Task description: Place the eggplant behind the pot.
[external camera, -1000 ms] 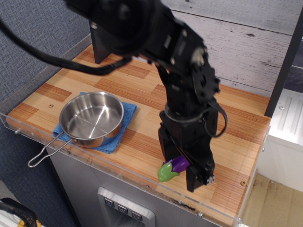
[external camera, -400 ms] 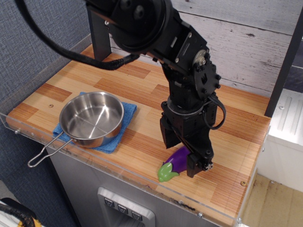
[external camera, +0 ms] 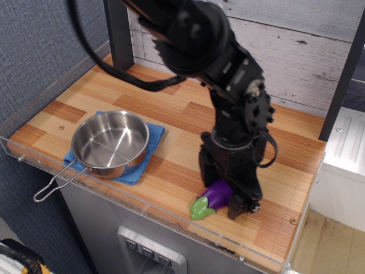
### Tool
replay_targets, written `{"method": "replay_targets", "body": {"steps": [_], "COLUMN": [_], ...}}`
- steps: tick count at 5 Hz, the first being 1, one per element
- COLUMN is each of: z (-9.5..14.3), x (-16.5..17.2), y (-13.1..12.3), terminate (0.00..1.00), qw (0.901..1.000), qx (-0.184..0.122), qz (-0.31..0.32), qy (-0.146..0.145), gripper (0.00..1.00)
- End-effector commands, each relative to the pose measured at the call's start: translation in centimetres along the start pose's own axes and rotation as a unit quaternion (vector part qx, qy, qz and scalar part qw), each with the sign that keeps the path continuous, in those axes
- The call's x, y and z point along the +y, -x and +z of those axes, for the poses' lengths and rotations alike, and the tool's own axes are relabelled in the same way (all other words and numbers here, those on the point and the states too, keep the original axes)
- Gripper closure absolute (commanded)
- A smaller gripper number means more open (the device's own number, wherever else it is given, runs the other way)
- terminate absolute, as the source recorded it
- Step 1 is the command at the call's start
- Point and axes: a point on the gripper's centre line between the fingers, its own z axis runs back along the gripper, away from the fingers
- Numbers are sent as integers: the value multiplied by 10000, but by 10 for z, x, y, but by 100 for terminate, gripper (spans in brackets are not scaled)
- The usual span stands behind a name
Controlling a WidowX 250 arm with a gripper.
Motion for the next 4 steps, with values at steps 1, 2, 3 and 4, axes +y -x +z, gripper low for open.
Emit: {"method": "replay_targets", "body": {"steps": [1, 2, 3, 4], "z": [-7, -8, -3, 21], "x": [7, 10, 12, 26], "y": [1, 3, 5, 8], "terminate": [0, 0, 0, 0], "qw": [10000, 9999, 9999, 9978], "qx": [20, -5, -17, -355], "qz": [78, 123, 161, 549], "qy": [-13, 8, -18, 83], "gripper": [0, 100, 100, 100]}}
